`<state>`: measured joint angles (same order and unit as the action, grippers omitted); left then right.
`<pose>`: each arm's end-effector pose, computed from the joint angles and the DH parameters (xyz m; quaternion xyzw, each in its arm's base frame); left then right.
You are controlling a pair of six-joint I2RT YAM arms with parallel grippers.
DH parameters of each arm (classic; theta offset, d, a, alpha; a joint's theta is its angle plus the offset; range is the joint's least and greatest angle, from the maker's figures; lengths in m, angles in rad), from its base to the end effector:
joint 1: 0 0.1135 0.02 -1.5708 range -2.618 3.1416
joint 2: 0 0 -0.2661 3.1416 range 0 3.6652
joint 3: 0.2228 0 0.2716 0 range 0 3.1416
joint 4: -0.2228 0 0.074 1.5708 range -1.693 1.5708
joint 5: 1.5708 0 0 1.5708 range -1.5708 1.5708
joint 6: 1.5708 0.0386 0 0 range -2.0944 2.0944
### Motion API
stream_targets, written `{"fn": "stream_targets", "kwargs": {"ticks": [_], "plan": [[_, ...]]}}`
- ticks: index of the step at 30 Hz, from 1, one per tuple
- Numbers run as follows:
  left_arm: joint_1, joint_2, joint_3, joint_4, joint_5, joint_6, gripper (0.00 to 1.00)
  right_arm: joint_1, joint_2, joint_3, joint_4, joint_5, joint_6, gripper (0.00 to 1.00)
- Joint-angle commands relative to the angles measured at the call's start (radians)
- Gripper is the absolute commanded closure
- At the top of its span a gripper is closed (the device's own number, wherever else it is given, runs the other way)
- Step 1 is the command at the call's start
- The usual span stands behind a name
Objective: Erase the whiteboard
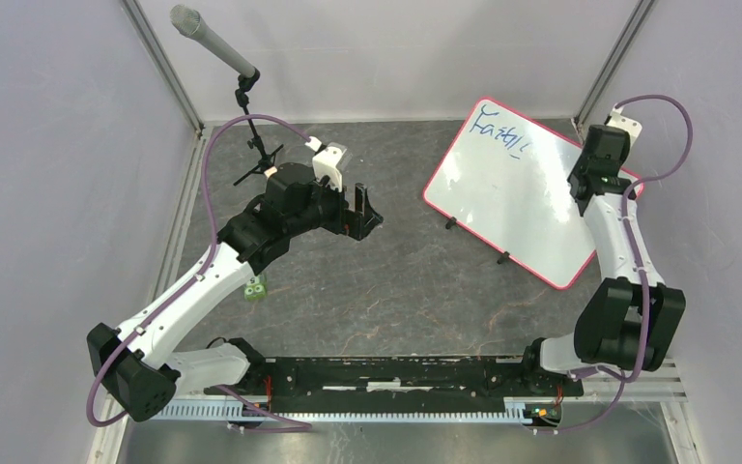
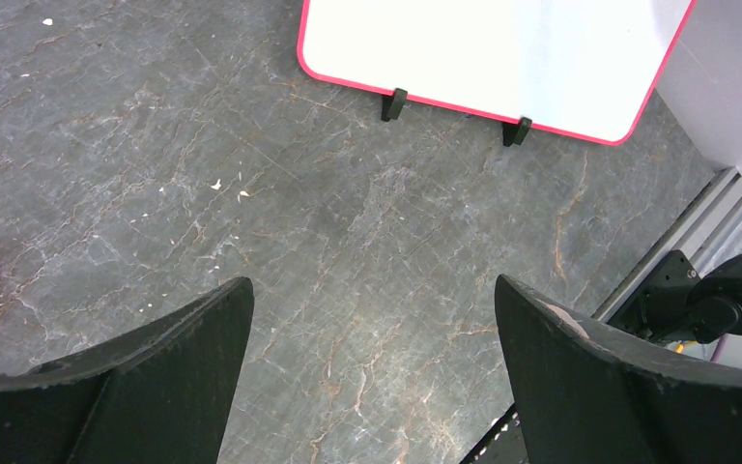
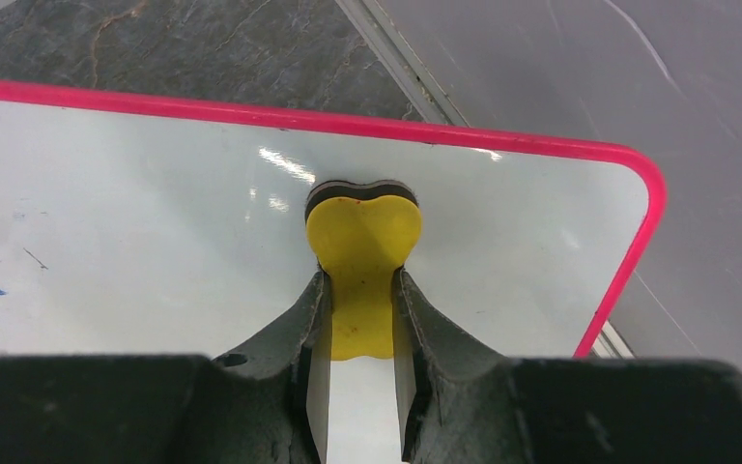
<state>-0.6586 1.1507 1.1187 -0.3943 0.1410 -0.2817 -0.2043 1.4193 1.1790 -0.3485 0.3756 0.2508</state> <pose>0.2184 -0.1758 0.3616 0.1946 0.8166 -0.2975 0.4547 0.3328 -0.0834 0.3108 0.2812 0.8242 -0.1538 0.4669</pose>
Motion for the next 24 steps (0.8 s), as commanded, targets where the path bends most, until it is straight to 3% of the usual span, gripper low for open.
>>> {"fn": "stream_targets", "kwargs": {"ticks": [1, 15, 20, 24], "plan": [[-0.001, -0.029, 0.001, 0.033, 0.014, 0.025, 0.00, 0.037, 0.026, 0.019, 0.043, 0.006, -0.012, 0.76], [-0.001, -0.028, 0.004, 0.025, -0.008, 0.038, 0.00, 0.340, 0.390, 0.442, 0.002, 0.093, 0.065, 0.76], [-0.001, -0.029, 0.004, 0.023, -0.015, 0.041, 0.00, 0.390, 0.523, 0.626, -0.041, 0.091, 0.079, 0.76], [-0.001, -0.028, 0.004, 0.023, -0.015, 0.041, 0.00, 0.396, 0.538, 0.666, -0.053, 0.105, 0.075, 0.76]]}}
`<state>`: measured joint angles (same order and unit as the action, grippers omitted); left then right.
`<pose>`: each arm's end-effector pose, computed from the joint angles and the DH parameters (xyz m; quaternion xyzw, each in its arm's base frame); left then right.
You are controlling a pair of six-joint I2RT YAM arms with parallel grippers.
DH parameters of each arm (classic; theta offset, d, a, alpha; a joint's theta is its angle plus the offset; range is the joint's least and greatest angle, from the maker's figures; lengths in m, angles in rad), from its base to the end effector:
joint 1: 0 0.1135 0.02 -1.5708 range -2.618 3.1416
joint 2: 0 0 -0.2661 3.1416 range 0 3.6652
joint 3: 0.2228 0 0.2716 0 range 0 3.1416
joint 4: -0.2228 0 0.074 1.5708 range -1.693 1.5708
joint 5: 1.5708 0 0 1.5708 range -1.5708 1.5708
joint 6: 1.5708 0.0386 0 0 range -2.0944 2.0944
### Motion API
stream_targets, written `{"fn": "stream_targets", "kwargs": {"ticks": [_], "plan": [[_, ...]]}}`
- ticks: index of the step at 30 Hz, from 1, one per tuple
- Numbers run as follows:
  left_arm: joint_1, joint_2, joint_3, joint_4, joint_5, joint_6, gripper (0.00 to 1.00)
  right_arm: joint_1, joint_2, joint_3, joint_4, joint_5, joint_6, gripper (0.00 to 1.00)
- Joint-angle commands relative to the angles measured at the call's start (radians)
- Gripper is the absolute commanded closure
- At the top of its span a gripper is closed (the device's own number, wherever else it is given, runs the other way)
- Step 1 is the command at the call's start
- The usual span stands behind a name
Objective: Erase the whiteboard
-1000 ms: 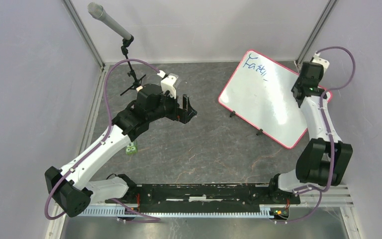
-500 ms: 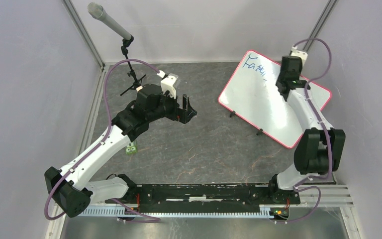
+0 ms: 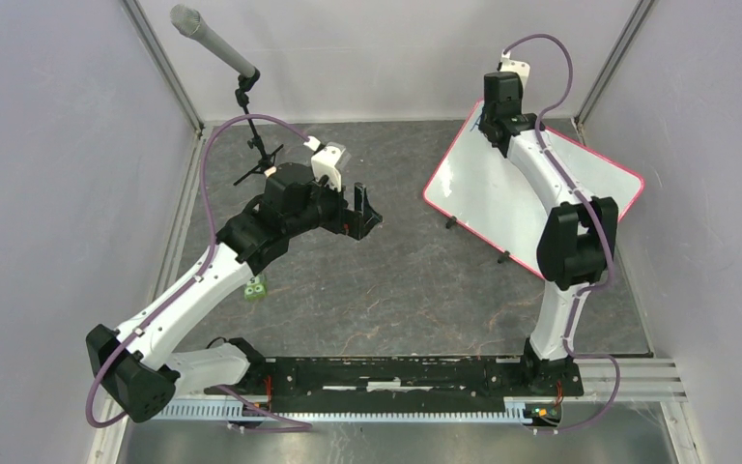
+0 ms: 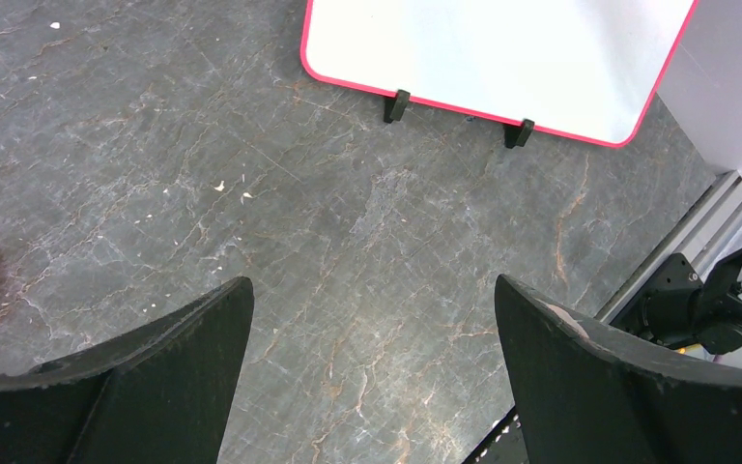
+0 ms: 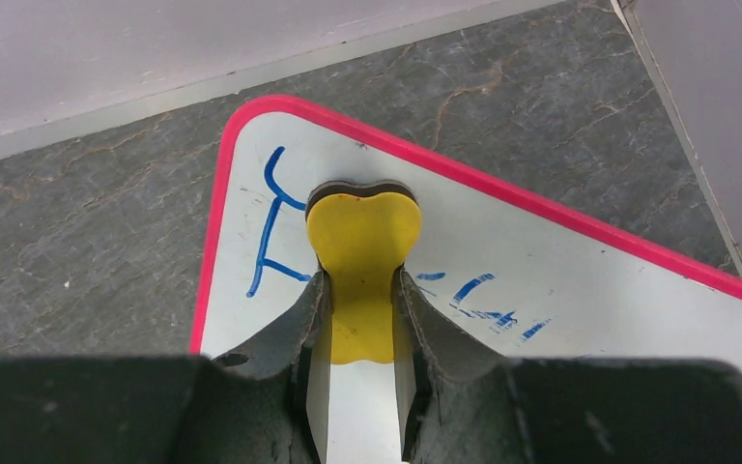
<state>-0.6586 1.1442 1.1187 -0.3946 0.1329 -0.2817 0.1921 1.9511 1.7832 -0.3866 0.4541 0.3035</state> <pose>0.2173 -0.1746 0.3632 0.1923 0.8156 -0.2956 0.4588 0.4767 0.0755 0.3183 0.1568 0.8438 -0.0744 0.5078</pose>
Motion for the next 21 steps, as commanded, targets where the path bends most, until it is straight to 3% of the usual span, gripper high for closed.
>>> {"fn": "stream_targets", "kwargs": {"ticks": [1, 13, 21], "plan": [[-0.001, -0.022, 0.004, 0.023, -0.006, 0.039, 0.00, -0.001, -0.003, 0.053, -0.014, 0.043, 0.017, 0.76], [-0.002, -0.035, 0.000, 0.031, 0.012, 0.029, 0.00, -0.107, -0.294, -0.354, 0.050, 0.115, -0.009, 0.76], [-0.003, -0.035, 0.001, 0.034, 0.022, 0.026, 0.00, -0.113, -0.370, -0.433, 0.070, 0.119, -0.019, 0.76]]}}
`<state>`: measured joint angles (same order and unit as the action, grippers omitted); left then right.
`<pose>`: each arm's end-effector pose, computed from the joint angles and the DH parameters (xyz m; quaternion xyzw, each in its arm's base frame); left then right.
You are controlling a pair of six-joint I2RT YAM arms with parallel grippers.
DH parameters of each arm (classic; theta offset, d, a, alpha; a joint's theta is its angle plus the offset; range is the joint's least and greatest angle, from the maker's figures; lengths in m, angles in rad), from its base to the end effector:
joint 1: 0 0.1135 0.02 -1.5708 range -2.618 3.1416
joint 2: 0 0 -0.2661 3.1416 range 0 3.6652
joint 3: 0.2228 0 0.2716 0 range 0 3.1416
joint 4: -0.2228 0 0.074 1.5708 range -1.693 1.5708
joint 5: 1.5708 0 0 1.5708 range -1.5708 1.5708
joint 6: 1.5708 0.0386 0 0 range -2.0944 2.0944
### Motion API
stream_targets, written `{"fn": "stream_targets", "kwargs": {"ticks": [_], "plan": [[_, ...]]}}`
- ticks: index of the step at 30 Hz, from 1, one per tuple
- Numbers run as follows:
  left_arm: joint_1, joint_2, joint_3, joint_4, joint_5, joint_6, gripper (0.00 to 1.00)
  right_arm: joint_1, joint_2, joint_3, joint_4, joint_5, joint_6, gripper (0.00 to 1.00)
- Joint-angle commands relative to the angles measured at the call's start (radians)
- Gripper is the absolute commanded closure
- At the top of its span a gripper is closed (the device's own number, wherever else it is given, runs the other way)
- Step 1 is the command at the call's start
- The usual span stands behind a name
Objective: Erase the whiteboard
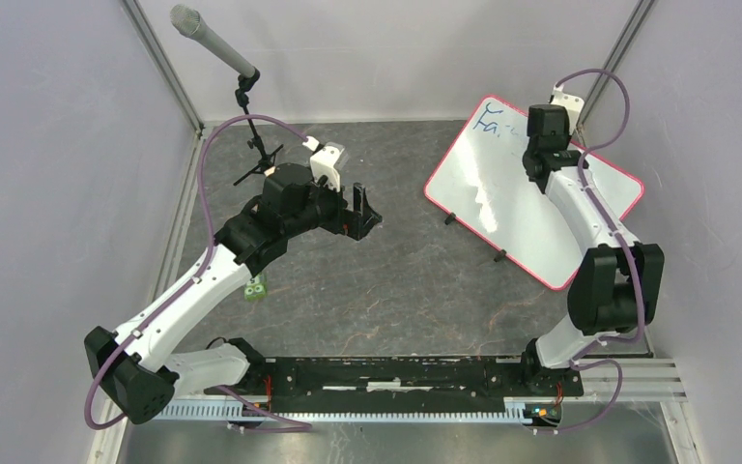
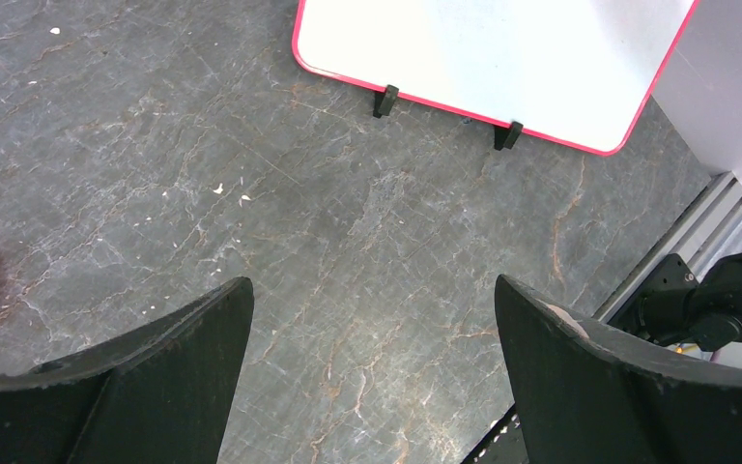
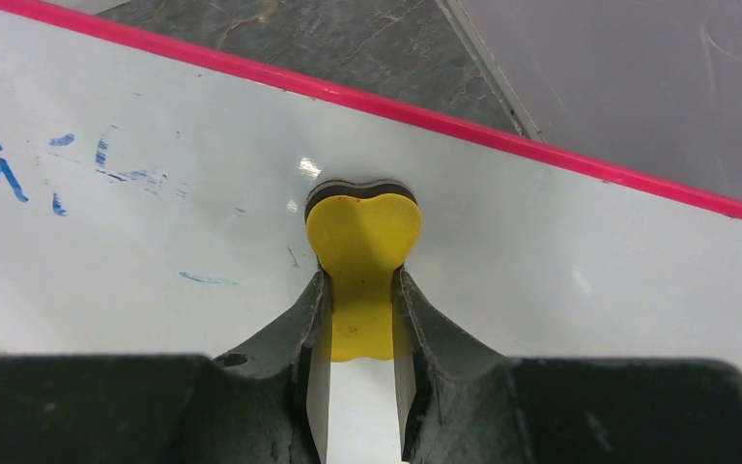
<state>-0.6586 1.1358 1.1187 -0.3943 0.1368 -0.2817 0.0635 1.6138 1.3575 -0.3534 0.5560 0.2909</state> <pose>0.2155 -0.1735 0.3654 0.1931 0.8129 -0.2985 0.4613 0.3909 0.0044 0.3091 0.2228 0.8328 -0.1612 0.4805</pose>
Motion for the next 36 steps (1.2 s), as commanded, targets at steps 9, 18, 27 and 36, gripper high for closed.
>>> {"fn": "stream_targets", "kwargs": {"ticks": [9, 18, 27, 36], "plan": [[-0.003, -0.023, 0.002, 0.029, 0.005, 0.033, 0.00, 0.132, 0.167, 0.201, 0.020, -0.011, 0.026, 0.76], [-0.003, -0.012, 0.003, 0.025, -0.006, 0.038, 0.00, 0.173, 0.290, 0.373, -0.009, -0.035, 0.041, 0.76], [-0.003, -0.017, 0.000, 0.032, 0.009, 0.029, 0.00, 0.122, 0.104, 0.103, 0.052, 0.122, -0.053, 0.76], [-0.003, -0.017, -0.002, 0.035, 0.019, 0.024, 0.00, 0.031, -0.068, -0.096, 0.110, 0.117, -0.070, 0.76]]}}
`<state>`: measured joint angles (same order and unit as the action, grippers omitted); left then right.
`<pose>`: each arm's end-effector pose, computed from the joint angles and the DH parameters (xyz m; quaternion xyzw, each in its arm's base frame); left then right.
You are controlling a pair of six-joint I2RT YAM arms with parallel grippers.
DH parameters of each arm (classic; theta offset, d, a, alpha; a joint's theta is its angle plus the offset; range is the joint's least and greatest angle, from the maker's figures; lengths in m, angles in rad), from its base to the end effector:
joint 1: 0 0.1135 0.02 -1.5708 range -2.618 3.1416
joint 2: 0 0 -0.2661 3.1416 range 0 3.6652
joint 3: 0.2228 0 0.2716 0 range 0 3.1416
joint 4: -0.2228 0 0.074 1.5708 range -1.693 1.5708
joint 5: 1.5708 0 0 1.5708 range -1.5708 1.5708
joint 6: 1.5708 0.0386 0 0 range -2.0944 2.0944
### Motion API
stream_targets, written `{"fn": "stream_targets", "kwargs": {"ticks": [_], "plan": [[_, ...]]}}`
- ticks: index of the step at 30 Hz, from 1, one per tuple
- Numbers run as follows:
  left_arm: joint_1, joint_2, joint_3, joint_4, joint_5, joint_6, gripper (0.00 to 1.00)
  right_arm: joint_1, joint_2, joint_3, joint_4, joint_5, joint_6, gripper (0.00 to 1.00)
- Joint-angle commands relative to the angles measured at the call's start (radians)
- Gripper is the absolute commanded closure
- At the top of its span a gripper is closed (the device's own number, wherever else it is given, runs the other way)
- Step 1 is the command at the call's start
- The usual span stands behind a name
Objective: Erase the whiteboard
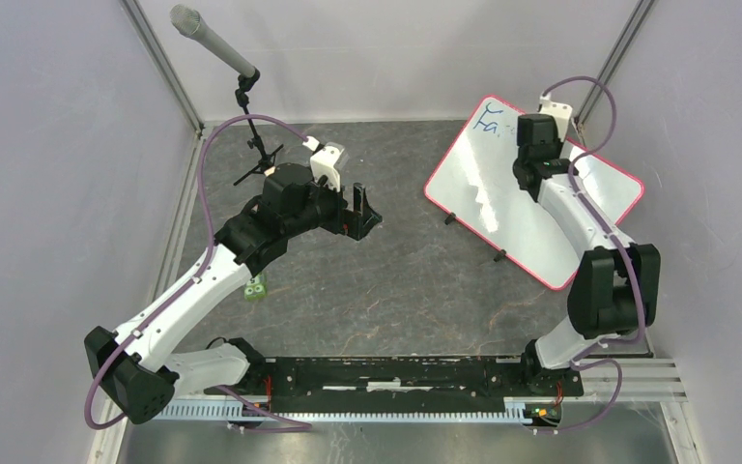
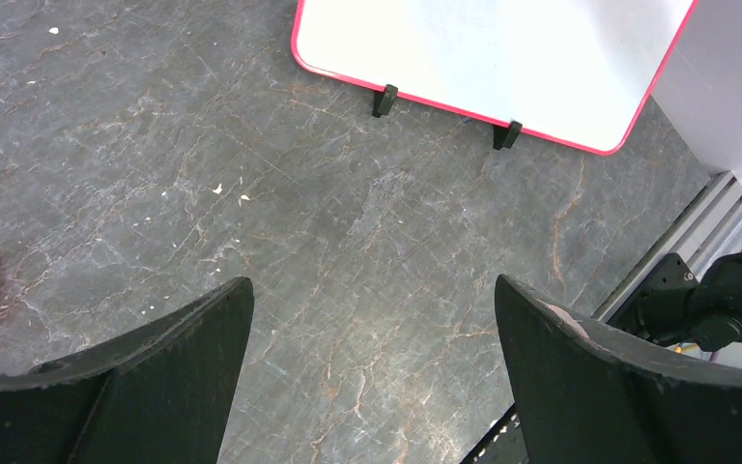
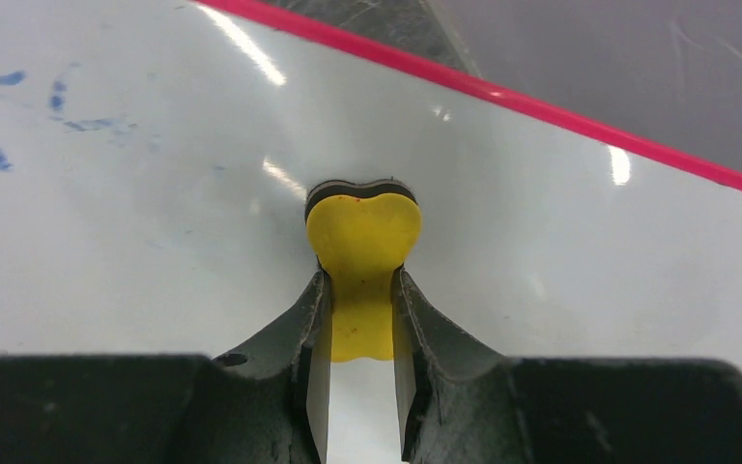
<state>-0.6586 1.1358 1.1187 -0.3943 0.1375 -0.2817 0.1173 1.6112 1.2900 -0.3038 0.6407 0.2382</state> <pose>0.2155 -0.1735 0.3654 0.1933 0.8128 -0.2988 0.4611 0.3862 0.0223 0.2913 0.1942 0.8347 -0.1995 0.4751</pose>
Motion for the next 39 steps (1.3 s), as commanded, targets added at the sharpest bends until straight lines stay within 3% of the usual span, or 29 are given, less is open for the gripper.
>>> {"fn": "stream_targets", "kwargs": {"ticks": [1, 13, 20, 25, 32, 39], "plan": [[-0.003, -0.016, -0.002, 0.035, 0.017, 0.024, 0.00, -0.021, -0.065, -0.025, 0.065, 0.018, -0.023, 0.76], [-0.001, -0.006, 0.001, 0.027, -0.002, 0.034, 0.00, 0.117, 0.172, 0.214, 0.051, -0.075, 0.035, 0.76], [-0.001, -0.002, 0.003, 0.024, -0.008, 0.037, 0.00, 0.126, 0.258, 0.337, 0.028, -0.091, 0.039, 0.76], [-0.001, -0.003, 0.002, 0.026, -0.005, 0.035, 0.00, 0.076, 0.210, 0.299, 0.014, -0.071, 0.029, 0.76], [0.000, -0.006, 0.000, 0.032, 0.010, 0.029, 0.00, -0.046, 0.039, 0.098, 0.067, -0.073, 0.029, 0.76], [-0.001, -0.008, 0.001, 0.032, 0.012, 0.027, 0.00, -0.044, 0.046, 0.119, 0.078, -0.120, 0.016, 0.76]]}}
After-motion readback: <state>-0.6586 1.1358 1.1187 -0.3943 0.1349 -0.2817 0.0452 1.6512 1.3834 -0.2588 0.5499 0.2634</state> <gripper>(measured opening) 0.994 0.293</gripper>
